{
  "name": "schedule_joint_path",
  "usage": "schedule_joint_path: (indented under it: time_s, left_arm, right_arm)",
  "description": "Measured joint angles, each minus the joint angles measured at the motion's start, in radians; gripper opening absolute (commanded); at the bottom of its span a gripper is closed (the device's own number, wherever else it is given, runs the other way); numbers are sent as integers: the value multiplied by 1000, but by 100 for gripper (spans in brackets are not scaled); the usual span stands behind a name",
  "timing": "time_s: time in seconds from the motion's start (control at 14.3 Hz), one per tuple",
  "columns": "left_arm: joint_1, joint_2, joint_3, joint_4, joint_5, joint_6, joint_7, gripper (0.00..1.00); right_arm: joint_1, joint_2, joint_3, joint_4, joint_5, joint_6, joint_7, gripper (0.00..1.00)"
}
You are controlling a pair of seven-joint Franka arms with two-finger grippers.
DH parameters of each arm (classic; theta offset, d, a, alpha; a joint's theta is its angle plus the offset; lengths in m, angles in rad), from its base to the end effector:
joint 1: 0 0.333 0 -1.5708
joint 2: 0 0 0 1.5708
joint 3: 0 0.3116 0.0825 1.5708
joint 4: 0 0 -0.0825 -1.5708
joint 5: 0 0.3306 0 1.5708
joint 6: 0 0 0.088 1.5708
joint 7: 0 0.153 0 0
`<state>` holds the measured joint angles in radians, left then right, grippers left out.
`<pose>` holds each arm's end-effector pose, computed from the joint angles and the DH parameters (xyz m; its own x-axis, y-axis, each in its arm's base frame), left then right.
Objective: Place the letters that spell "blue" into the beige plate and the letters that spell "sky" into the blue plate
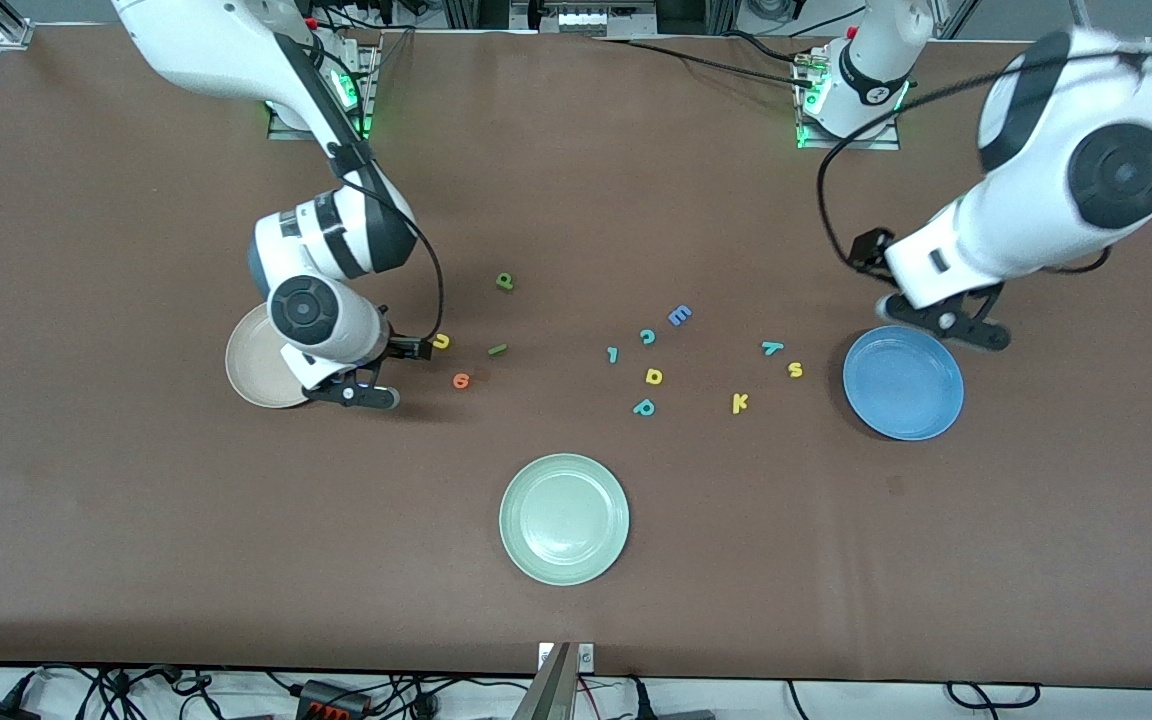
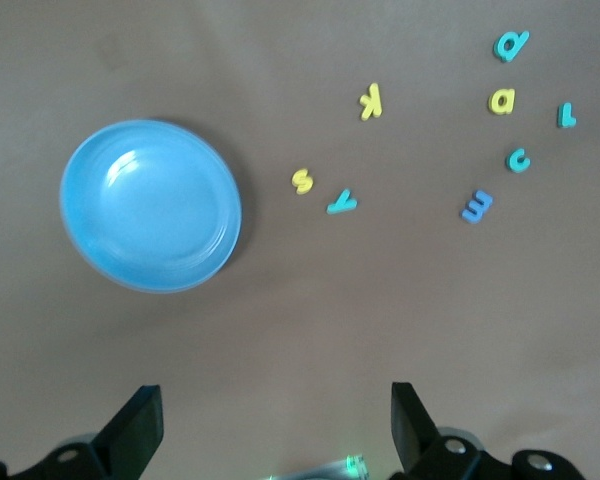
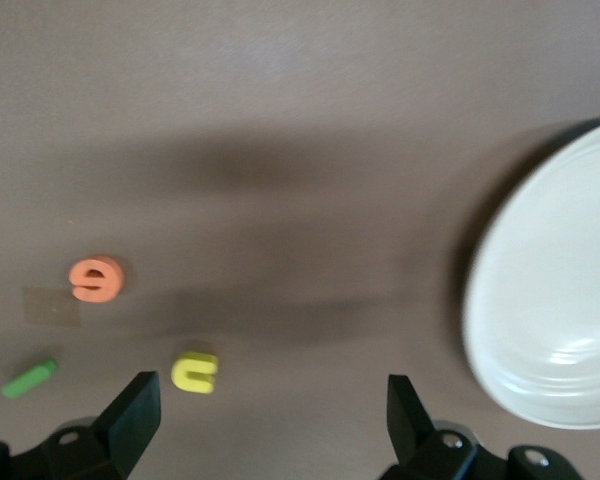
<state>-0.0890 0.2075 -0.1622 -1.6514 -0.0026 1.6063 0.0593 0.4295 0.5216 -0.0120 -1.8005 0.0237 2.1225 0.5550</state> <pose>0.5165 -0.1275 0.4373 0.9212 -0.3025 -0.2447 -0.2995 -0.9528 0.0503 0.5298 0.2375 0.2293 0.9722 -0.1563 -0.1745 -0.1414 -0.9854 0.0948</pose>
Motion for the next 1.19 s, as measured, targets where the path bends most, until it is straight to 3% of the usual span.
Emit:
schedule_joint_path:
  time_s: [0.28,0.49,0.7,1.19]
  left_arm:
    - [-28,120,-9,1,0,151,-60,100]
    - [-89,198,-11,0,0,272,-210,100]
    - [-113,281,-12,-1,0,396,-272,100]
    - [-116,449,-9,-2,5,582,-274,100]
  right_arm:
    - [60,37,1,-66,0,166,106,100]
    - [64,40,0,-118,6,237,120,100]
    - [65,39,-1,-139,76,265,126,100]
    - [71,37,0,-169,124,274,137,99]
